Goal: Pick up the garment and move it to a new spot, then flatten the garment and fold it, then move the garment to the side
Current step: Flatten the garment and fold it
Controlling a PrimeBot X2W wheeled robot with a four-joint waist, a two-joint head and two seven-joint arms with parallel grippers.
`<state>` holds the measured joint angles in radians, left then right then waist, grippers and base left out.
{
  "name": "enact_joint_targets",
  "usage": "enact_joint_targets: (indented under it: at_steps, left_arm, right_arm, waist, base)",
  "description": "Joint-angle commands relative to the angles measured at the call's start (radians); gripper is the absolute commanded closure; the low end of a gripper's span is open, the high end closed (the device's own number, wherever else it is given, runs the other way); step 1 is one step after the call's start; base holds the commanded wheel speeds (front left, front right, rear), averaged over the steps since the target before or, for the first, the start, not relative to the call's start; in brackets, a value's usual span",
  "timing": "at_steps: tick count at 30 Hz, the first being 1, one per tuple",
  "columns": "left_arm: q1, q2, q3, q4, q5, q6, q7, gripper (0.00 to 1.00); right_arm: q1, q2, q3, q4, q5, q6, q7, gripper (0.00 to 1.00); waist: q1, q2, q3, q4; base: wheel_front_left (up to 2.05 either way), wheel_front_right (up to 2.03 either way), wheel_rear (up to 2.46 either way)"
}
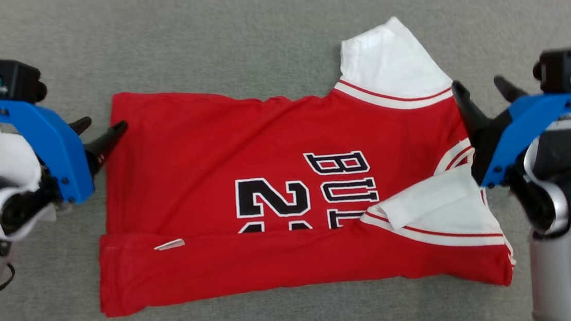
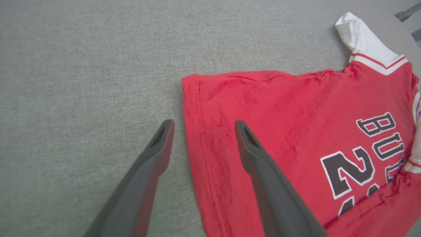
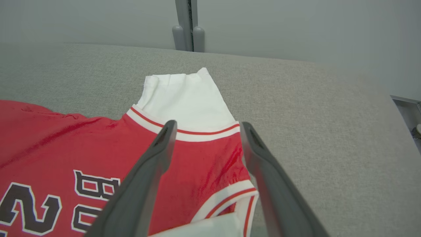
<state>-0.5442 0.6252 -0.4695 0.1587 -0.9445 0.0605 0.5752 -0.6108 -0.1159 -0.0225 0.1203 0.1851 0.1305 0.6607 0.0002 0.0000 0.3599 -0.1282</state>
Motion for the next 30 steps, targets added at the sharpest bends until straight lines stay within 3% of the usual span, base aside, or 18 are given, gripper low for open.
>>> enact_joint_targets:
  at_steps: [1, 4, 8, 18, 19, 21, 30]
  left_arm:
    - [-0.027, 0.010, 0.015, 0.015, -0.036, -0.008, 0.031, 0.00]
    - [-0.085, 0.049, 0.020, 0.033, -0.052, -0.020, 0.108, 0.00]
    - [-0.144, 0.083, 0.017, 0.044, -0.052, -0.002, 0.189, 0.00]
    - [-0.197, 0.106, -0.021, 0.059, -0.005, 0.045, 0.266, 0.00]
    - [-0.201, 0.108, -0.023, 0.057, 0.003, 0.049, 0.264, 0.38]
    - [-0.205, 0.108, -0.024, 0.056, 0.016, 0.054, 0.248, 1.00]
    - [-0.221, 0.016, -0.048, 0.021, 0.020, 0.008, 0.160, 1.00]
  right_arm:
    - [-0.046, -0.023, 0.025, 0.021, -0.001, 0.001, 0.002, 0.00]
    - [-0.127, -0.039, 0.067, 0.070, 0.013, 0.001, -0.011, 0.00]
    - [-0.211, -0.041, 0.111, 0.132, 0.020, 0.001, -0.028, 0.00]
    - [-0.338, -0.015, 0.160, 0.257, 0.059, 0.001, -0.101, 0.00]
    - [-0.347, -0.019, 0.162, 0.267, 0.061, 0.001, -0.103, 0.00]
    - [-0.362, -0.019, 0.166, 0.292, 0.067, 0.001, -0.109, 0.00]
    - [-0.473, -0.048, 0.107, 0.494, 0.047, 0.001, -0.096, 0.00]
  waist:
    - [-0.0002, 0.0000, 0.015, -0.012]
    - [-0.0002, 0.0000, 0.048, -0.036]
    - [-0.0002, 0.0000, 0.087, -0.062]
    - [-0.0002, 0.0000, 0.158, -0.090]
    - [-0.0002, 0.0000, 0.166, -0.088]
    - [-0.0002, 0.0000, 0.176, -0.084]
    - [-0.0002, 0.0000, 0.216, 0.011]
  base:
    - [0.00, 0.00, 0.00]
    - [0.00, 0.00, 0.00]
    - [0.00, 0.00, 0.00]
    - [0.00, 0.00, 0.00]
    - [0.00, 0.00, 0.00]
    - [0.00, 0.00, 0.00]
    - [0.00, 0.00, 0.00]
